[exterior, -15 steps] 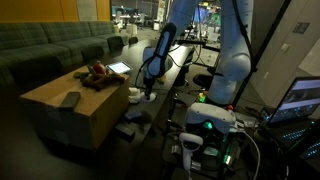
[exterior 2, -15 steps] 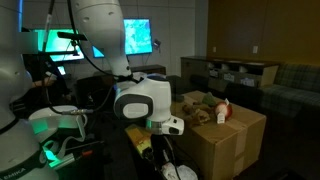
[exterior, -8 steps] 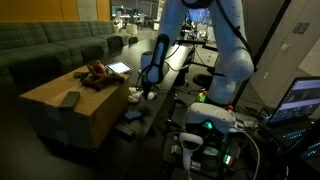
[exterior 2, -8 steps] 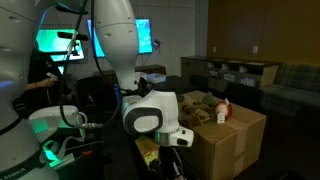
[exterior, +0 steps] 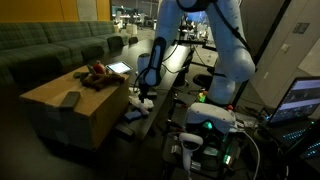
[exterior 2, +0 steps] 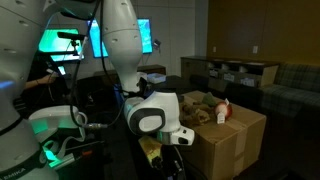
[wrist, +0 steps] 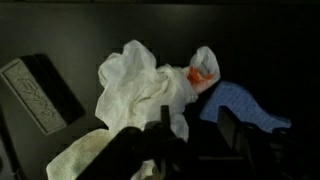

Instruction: Put the white towel on the table, then the moose on the box, then the duster on the table, then the turnip plushie on the box, then the plastic on the table, then the blue sponge on the box, then the duster from the box to the table, lastly, the other duster from the table to the box

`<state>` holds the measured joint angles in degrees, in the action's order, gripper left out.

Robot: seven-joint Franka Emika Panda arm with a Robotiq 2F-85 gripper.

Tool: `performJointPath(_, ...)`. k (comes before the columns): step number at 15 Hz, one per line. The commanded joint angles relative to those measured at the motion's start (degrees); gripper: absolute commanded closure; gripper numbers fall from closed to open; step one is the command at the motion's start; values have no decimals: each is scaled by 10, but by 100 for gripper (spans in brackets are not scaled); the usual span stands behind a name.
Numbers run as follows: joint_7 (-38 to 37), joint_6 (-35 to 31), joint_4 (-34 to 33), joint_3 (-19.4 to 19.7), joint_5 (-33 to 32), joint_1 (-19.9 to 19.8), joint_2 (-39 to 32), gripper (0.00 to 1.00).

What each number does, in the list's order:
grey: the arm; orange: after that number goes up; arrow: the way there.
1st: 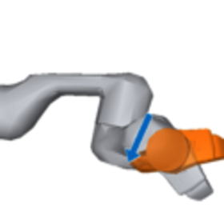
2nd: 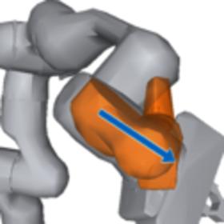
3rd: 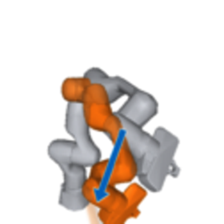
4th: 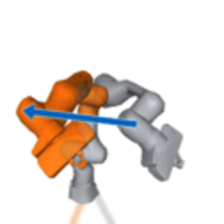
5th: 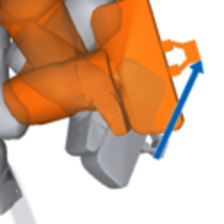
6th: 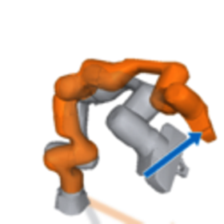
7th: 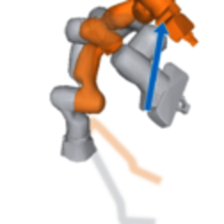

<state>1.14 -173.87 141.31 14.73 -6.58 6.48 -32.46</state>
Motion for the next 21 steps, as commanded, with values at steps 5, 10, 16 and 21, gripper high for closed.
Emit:
performJointPath(5, 17, -30, 21, -50, -5, -19, 33, 0)
performJointPath(10, 67, -48, 21, -181, 6, -118, 17, 0)
performJointPath(16, 162, -49, 8, -330, -3, -282, -41, 0)
performJointPath(21, 189, -59, -19, -313, -15, -282, -88, 0)
